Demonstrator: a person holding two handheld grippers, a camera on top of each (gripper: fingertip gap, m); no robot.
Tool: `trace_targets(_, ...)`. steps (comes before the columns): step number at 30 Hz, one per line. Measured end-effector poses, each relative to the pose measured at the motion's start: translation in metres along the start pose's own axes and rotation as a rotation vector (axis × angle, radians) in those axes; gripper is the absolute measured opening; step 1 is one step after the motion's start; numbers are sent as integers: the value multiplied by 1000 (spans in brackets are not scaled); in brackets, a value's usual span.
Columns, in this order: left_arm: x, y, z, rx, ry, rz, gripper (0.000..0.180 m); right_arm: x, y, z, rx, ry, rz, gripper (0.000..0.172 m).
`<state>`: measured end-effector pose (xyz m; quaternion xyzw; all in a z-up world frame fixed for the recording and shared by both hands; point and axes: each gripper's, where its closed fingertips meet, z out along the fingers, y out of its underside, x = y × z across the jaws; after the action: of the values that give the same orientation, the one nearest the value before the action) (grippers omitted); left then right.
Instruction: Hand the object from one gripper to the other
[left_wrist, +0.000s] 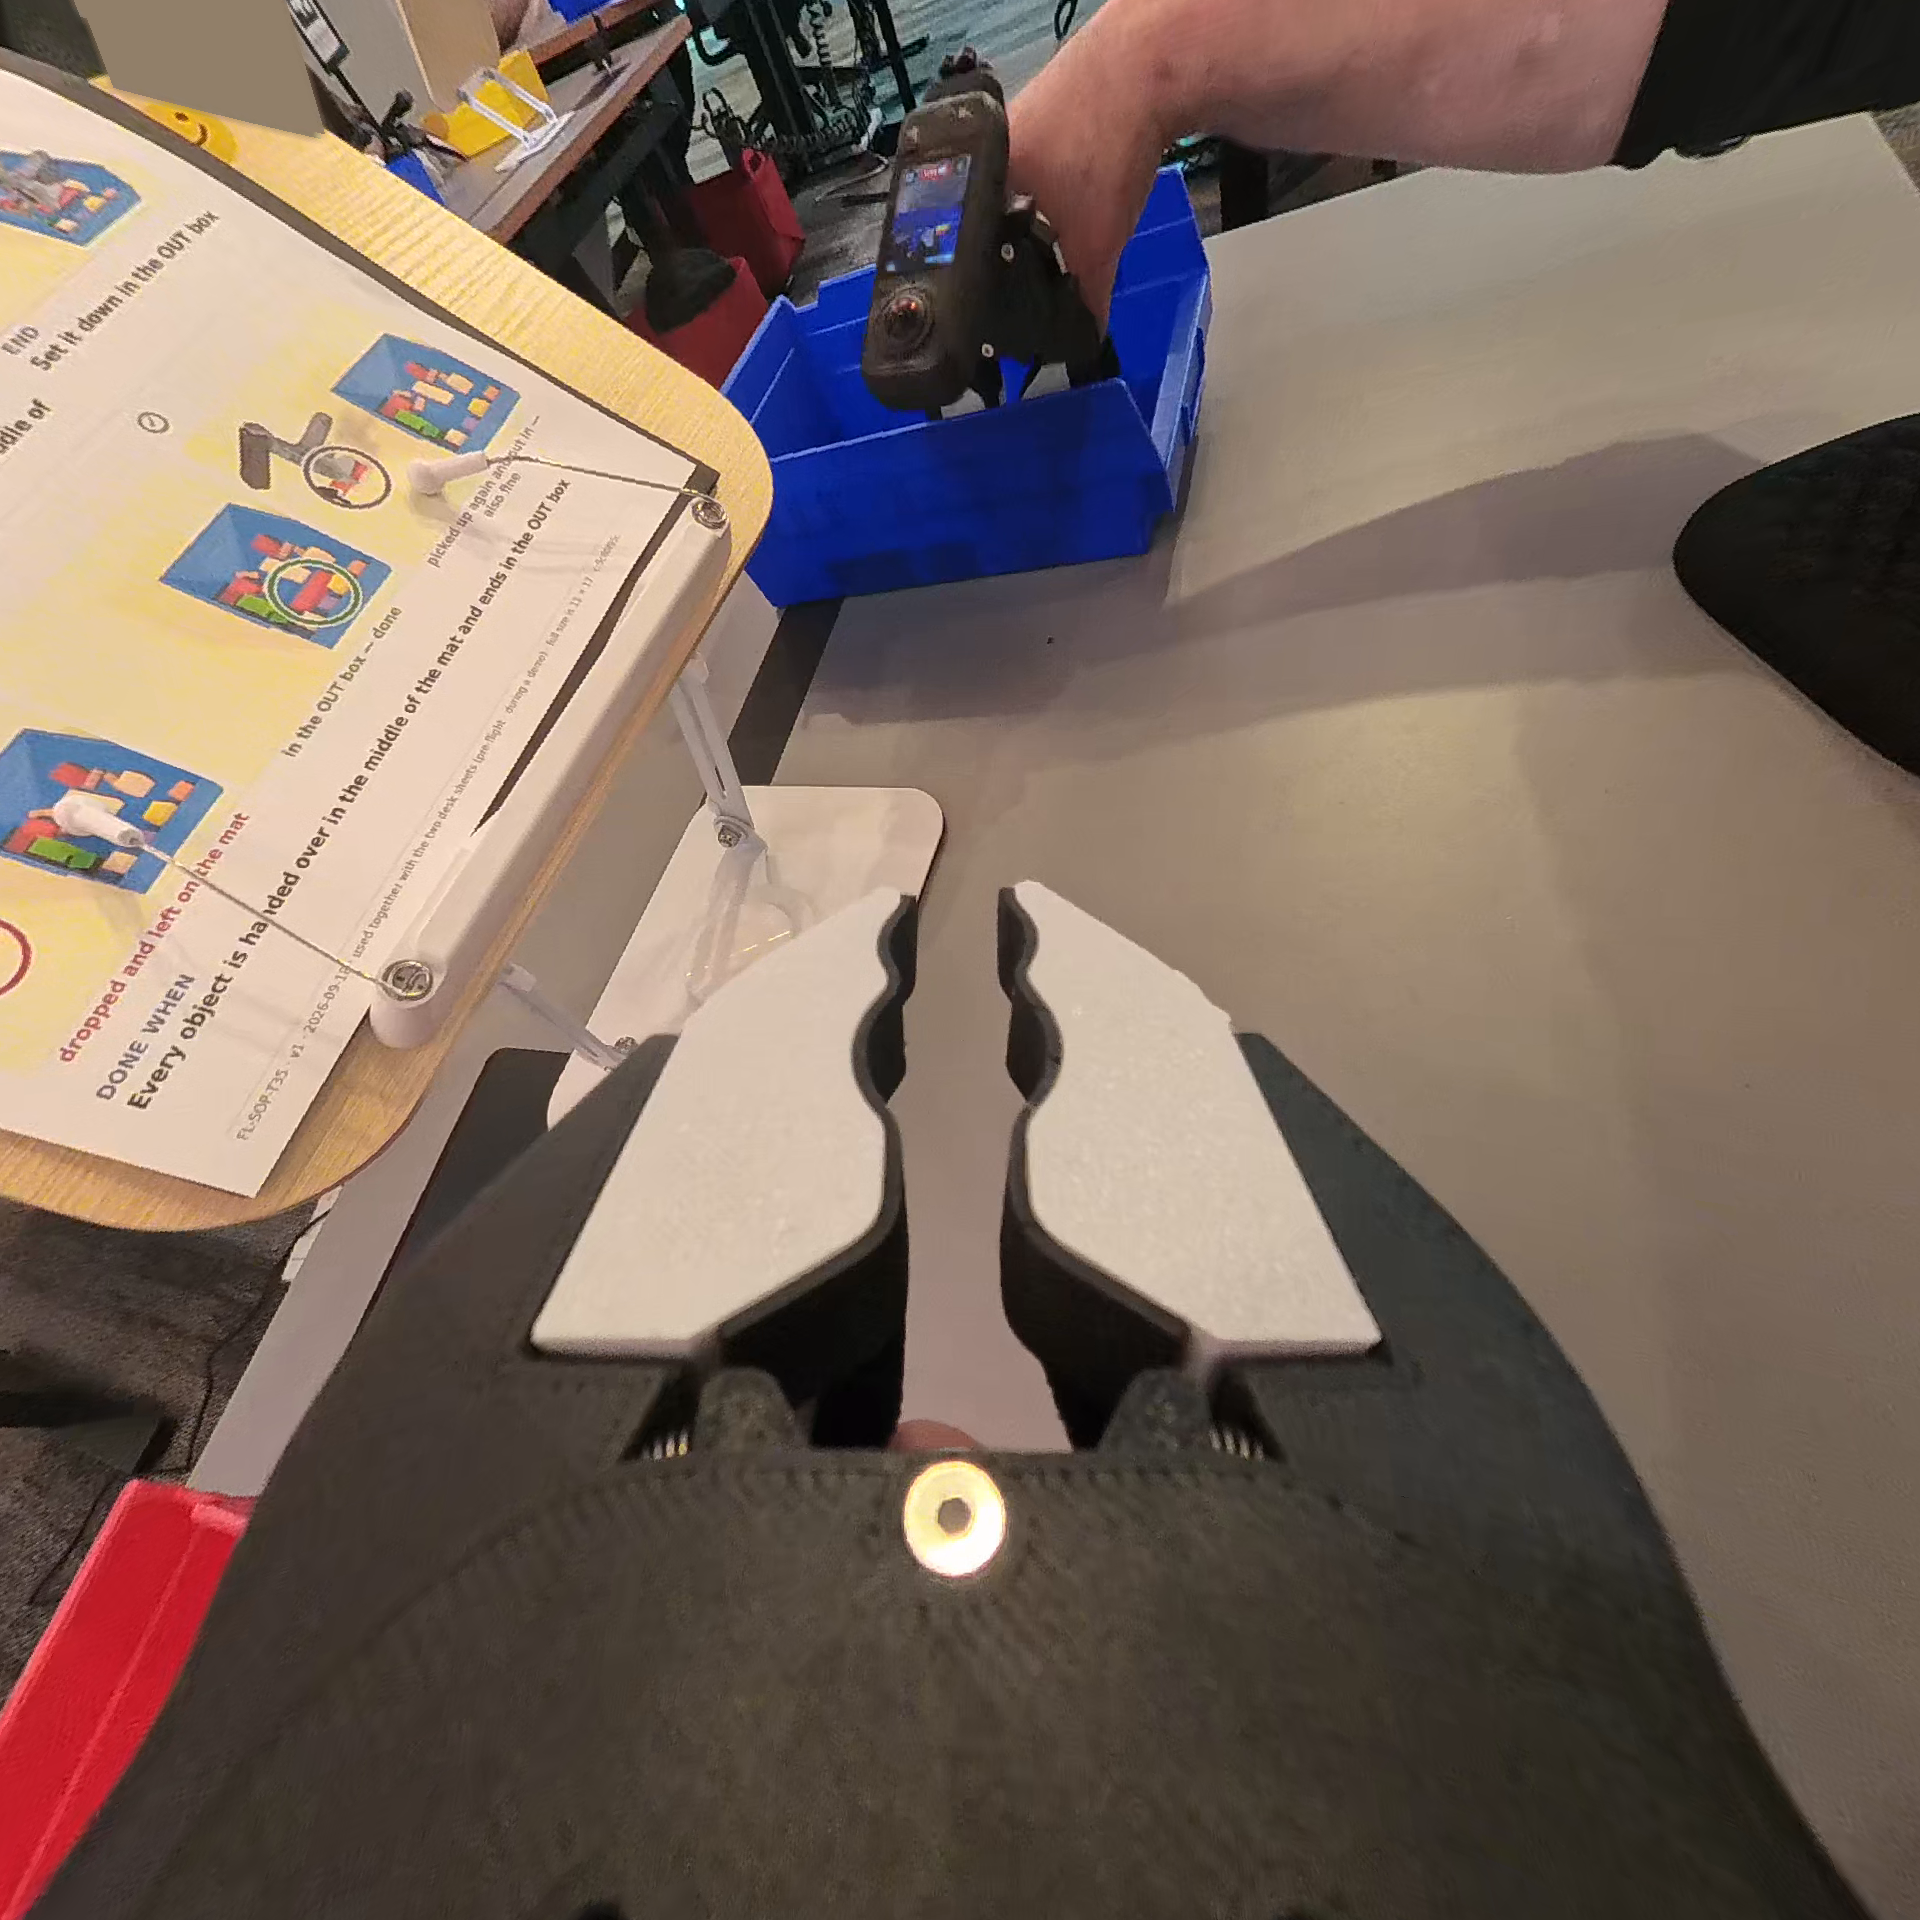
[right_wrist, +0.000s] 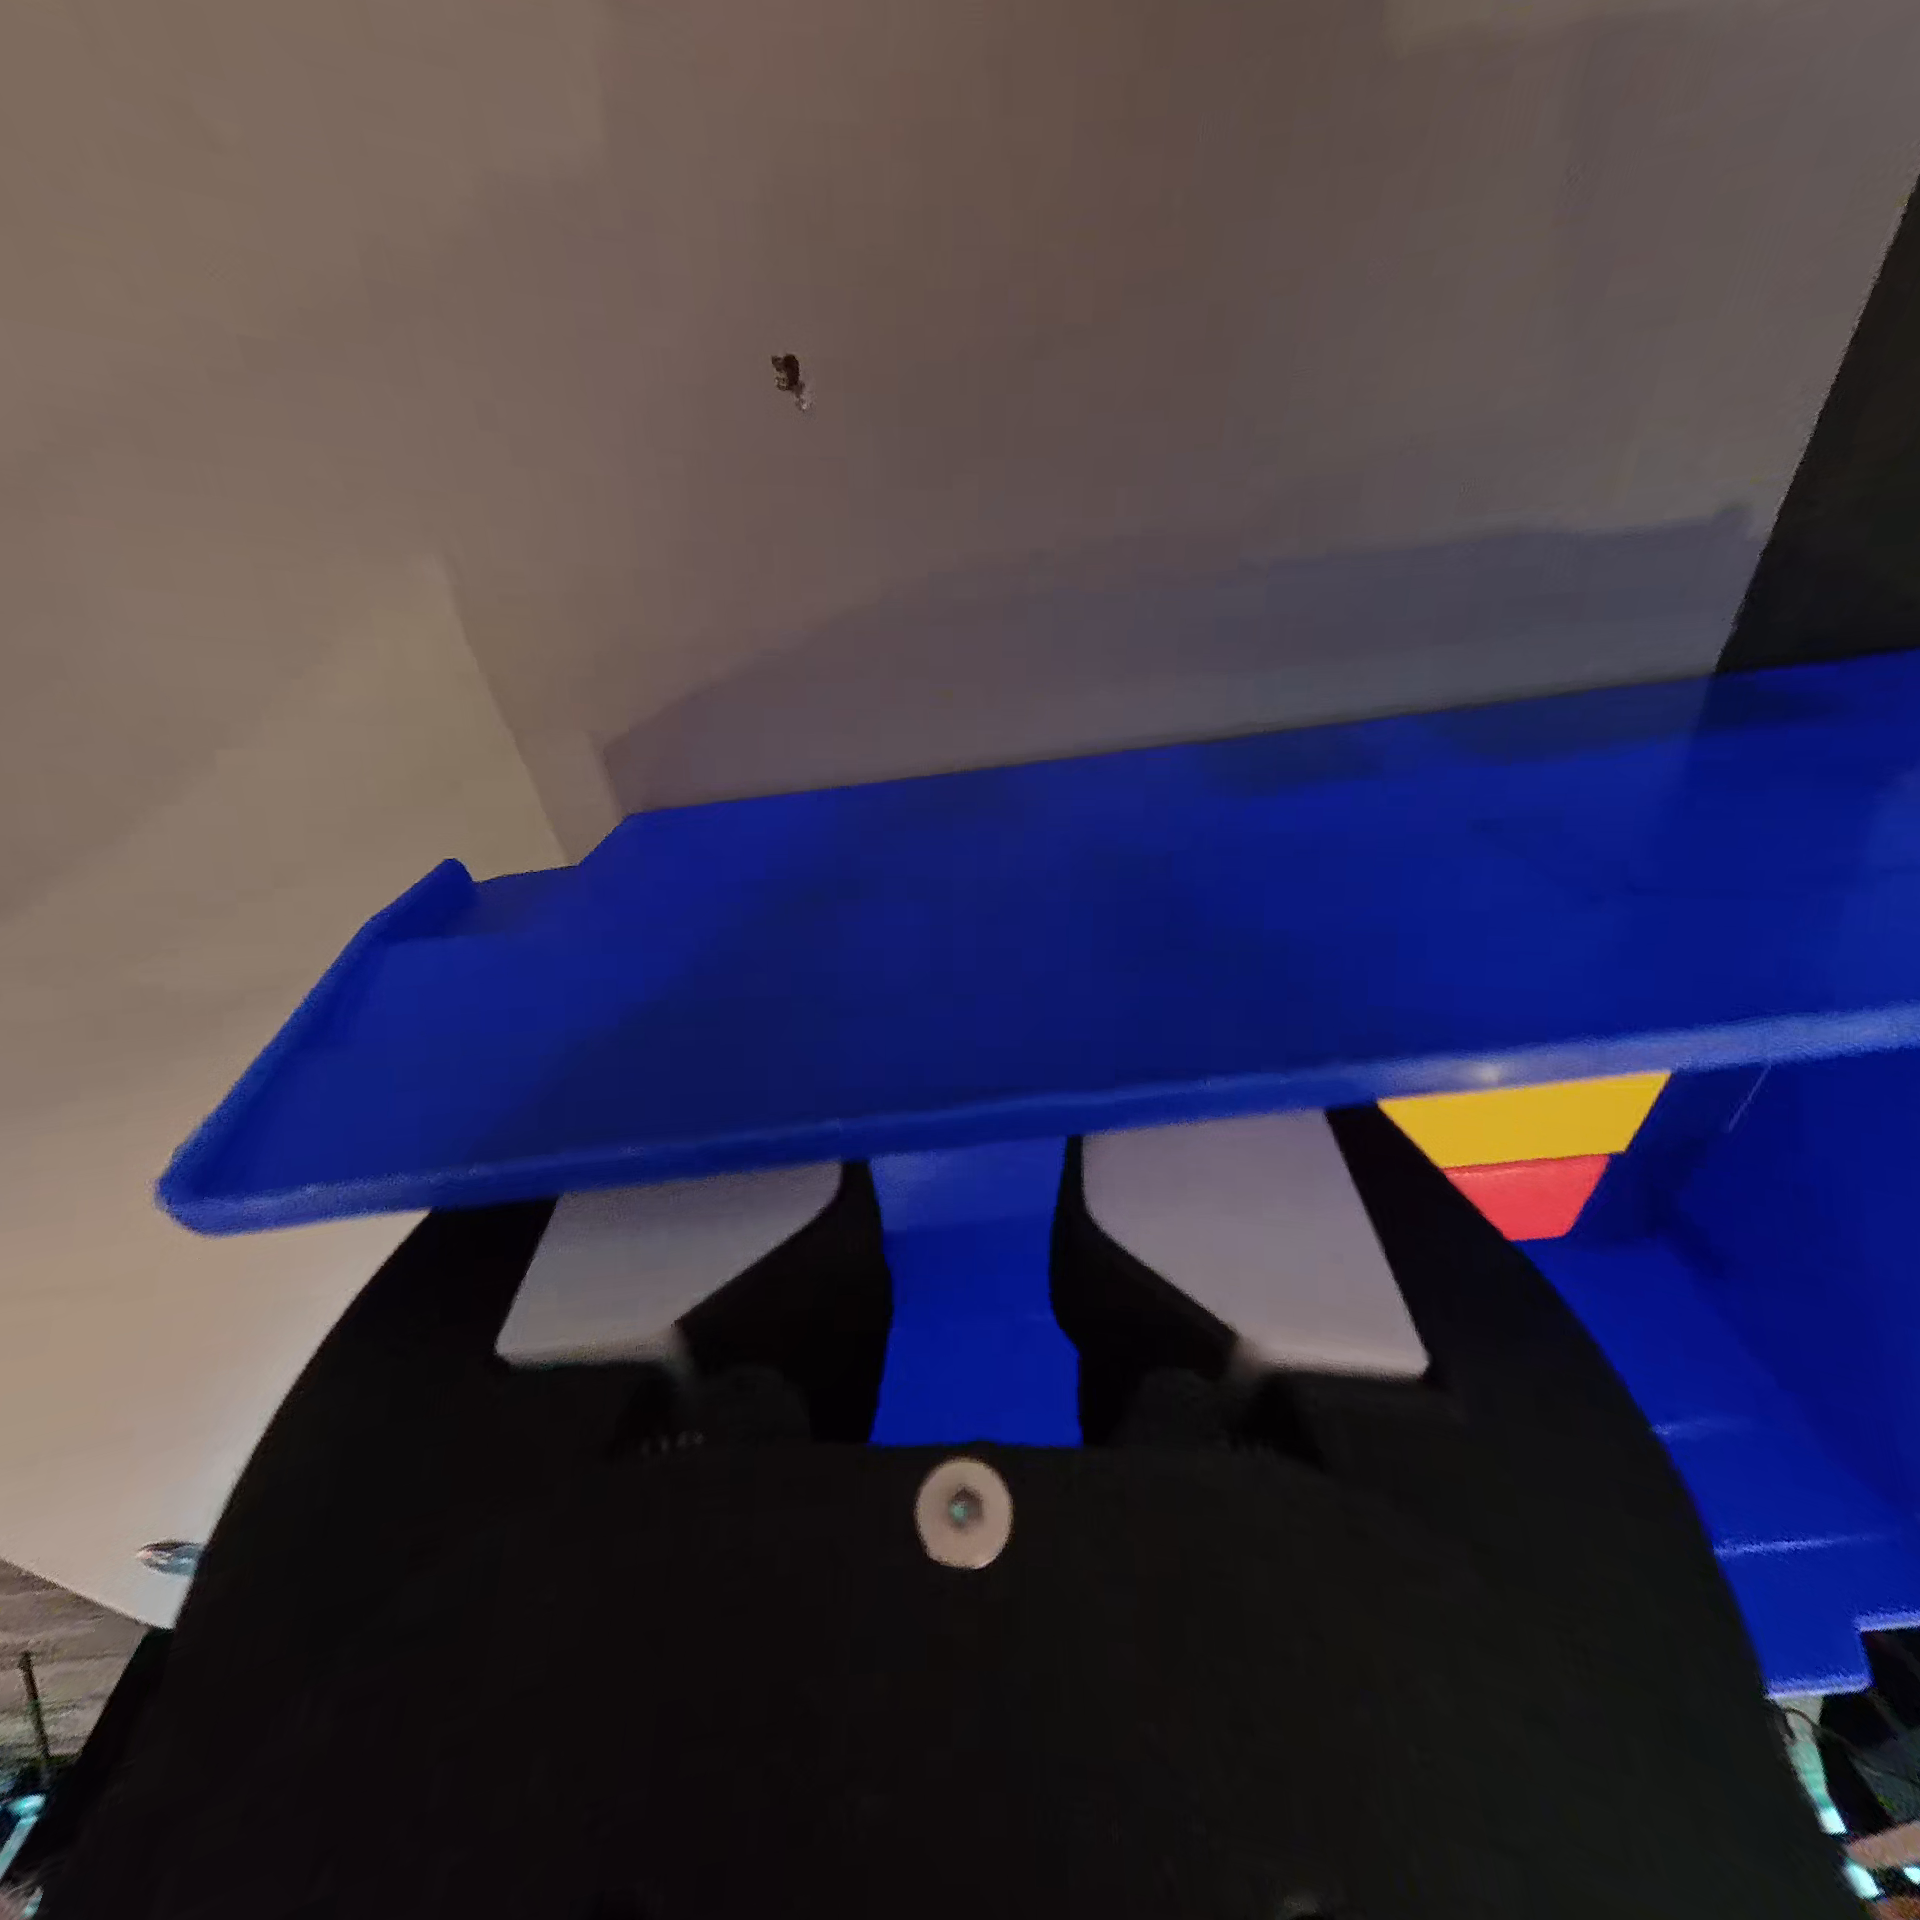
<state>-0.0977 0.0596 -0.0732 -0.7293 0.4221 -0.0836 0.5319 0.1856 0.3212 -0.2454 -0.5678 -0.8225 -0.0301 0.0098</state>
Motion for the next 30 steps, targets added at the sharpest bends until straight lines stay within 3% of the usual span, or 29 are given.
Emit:
trace_targets(1,-1,1,-2,-4,-5,0,15,0,1,-3,7,7,4,40)
trace_targets(6,-25,25,-28,-102,-104,8,25,0,9,-36,66,120,67,46)
trace_targets(10,-62,75,-73,-293,-219,9,30,-7,13,-75,143,289,124,42)
trace_targets(14,-80,136,-100,-457,-194,-60,36,-31,1,-99,191,401,122,38)
trace_targets(17,-87,185,-102,-588,-158,-75,40,-52,-13,-103,197,425,100,38)
trace_targets(22,-102,241,-88,-709,-100,-78,41,-77,-40,-100,203,423,62,38)
trace_targets(30,-127,276,-74,-767,23,-90,37,-90,-70,-108,212,419,19,37)
